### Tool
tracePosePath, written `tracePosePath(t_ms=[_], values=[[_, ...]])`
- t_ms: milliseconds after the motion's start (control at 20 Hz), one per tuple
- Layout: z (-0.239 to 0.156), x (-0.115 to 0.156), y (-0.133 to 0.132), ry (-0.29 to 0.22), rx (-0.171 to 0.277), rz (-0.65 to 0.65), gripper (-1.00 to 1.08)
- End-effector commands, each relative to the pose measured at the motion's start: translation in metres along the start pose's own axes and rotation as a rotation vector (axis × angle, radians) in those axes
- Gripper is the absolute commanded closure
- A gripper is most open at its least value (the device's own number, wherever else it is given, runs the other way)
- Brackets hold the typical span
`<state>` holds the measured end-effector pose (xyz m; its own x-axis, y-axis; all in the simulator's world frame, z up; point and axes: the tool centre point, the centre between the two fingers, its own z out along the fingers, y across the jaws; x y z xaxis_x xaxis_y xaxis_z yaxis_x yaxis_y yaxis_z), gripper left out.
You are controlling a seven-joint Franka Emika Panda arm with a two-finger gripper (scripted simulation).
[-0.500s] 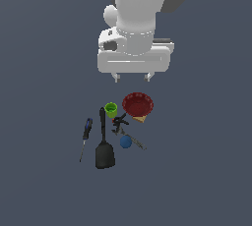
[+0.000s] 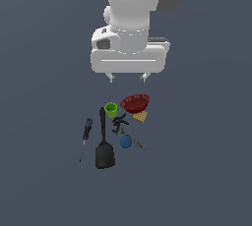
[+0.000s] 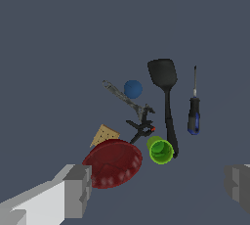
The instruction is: Pick up a designated object from a clutter of objects.
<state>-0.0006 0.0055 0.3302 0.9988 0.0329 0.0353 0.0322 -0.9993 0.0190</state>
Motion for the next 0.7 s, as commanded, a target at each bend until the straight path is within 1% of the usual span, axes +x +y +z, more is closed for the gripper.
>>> tracePosePath(t_ms=[0, 350, 650], values=[[-0.002, 0.002, 0.003, 0.008, -0.003, -0.001, -0.92], [0.008, 0.006, 0.007, 0.005, 0.0, -0.009, -0.92], [0.038, 0.017, 0.02, -0.001, 0.006, -0.034, -0.92]])
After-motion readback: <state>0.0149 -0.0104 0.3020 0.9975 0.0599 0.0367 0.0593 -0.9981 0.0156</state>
